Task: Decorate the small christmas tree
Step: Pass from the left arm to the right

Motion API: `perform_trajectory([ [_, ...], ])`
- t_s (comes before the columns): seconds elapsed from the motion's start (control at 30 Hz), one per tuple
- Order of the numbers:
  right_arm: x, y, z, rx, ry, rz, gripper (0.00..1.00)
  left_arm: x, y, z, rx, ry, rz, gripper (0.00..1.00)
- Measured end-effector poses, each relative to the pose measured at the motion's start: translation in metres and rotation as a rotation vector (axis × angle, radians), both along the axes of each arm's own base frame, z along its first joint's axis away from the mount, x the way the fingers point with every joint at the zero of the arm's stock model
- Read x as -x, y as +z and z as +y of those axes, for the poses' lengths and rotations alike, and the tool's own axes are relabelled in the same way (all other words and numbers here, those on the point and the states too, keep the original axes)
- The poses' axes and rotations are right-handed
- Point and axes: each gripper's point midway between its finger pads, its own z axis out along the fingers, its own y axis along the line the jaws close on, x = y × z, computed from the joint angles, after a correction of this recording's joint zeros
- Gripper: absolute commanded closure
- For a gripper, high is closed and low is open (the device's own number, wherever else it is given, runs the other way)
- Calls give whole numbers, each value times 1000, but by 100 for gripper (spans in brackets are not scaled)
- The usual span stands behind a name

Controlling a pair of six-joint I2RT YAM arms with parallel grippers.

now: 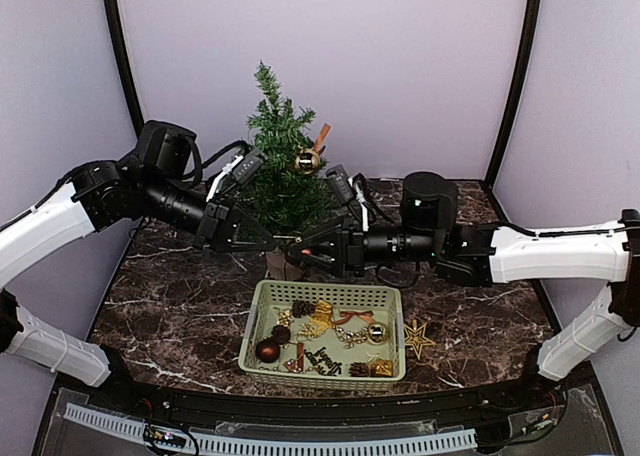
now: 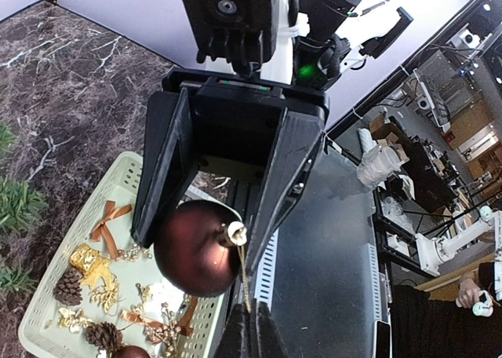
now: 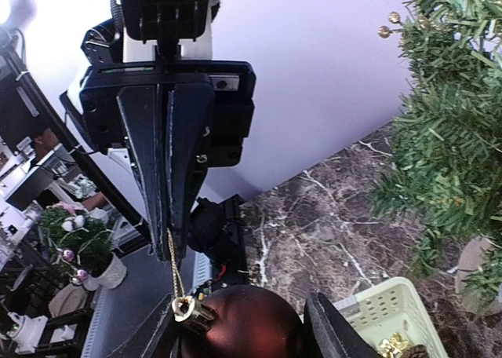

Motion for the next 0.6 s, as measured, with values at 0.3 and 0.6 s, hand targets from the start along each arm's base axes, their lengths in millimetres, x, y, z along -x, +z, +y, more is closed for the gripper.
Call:
perform_trajectory([
  [0.3,-22,-17,-6,166,-164,-37,49,-6,-1,1,-10,25,-38,55],
  [0.6,-30,-15,-16,192,-242,-55,49,-7,-24,9,40,106,-34,31],
])
